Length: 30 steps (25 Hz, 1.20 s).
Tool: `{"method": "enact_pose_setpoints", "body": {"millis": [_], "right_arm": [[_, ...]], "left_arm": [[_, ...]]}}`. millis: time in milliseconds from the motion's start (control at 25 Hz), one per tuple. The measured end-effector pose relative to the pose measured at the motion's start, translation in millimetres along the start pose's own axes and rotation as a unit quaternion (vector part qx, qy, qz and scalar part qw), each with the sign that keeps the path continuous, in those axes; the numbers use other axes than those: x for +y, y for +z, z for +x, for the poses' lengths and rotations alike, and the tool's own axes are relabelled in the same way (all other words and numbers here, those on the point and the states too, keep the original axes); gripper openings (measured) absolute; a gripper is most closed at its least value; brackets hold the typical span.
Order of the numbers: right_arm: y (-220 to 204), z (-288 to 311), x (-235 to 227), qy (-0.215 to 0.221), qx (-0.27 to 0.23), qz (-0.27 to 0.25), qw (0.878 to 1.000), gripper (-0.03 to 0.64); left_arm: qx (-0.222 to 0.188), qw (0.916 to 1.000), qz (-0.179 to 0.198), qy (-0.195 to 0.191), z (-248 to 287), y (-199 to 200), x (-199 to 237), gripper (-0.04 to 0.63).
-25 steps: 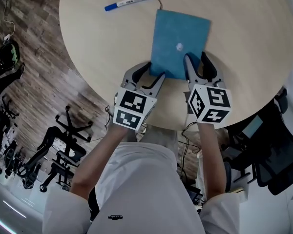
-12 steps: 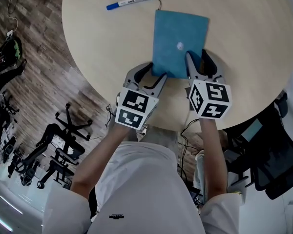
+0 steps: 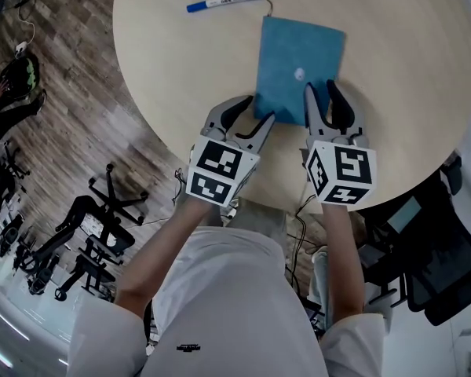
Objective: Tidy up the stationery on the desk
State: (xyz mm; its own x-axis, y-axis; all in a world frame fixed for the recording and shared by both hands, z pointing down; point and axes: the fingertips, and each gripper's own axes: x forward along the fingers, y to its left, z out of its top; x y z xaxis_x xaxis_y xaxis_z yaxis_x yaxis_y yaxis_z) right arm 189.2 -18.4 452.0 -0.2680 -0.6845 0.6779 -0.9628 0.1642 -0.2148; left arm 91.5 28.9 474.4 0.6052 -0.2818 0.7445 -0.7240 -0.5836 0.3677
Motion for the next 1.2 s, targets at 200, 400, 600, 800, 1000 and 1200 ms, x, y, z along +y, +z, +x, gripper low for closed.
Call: {"method": "enact_pose_setpoints", "body": {"millis": [200, 400, 600, 800, 1000, 1200], "right_arm": [[13.4, -2.5, 23.4, 0.021, -0.015, -0.025, 0.999, 0.049], [24.3, 5.2, 47.8, 0.053, -0.008, -0.061, 0.997, 0.035], [34.3, 17.5, 67.7, 0.072, -0.006, -0.097, 0.993, 0.035], [46.3, 27.2, 92.4, 0.100, -0.001, -0.141, 0.985, 0.035], [66.6, 42.9, 118.2, 0.158, 0.018, -0.195, 0.968, 0.037], [84.2, 64.6, 127.6, 0.177, 0.020, -0.231, 0.956, 0.038]], "left_arm": [[-0.015, 0.9997, 0.013, 0.014, -14.5, 2.6, 6.3, 0.044], [-0.037, 0.9988, 0.025, 0.019, -27.8, 5.5, 18.0, 0.031], [-0.023, 0.9991, -0.023, -0.025, -34.4, 1.8, 22.2, 0.025], [-0.037, 0.9989, -0.028, -0.009, -51.4, 1.2, 36.7, 0.025], [-0.049, 0.9974, -0.052, 0.011, -64.1, 8.5, 60.3, 0.025], [-0.058, 0.9959, -0.067, 0.014, -74.7, 11.5, 74.8, 0.025]]}}
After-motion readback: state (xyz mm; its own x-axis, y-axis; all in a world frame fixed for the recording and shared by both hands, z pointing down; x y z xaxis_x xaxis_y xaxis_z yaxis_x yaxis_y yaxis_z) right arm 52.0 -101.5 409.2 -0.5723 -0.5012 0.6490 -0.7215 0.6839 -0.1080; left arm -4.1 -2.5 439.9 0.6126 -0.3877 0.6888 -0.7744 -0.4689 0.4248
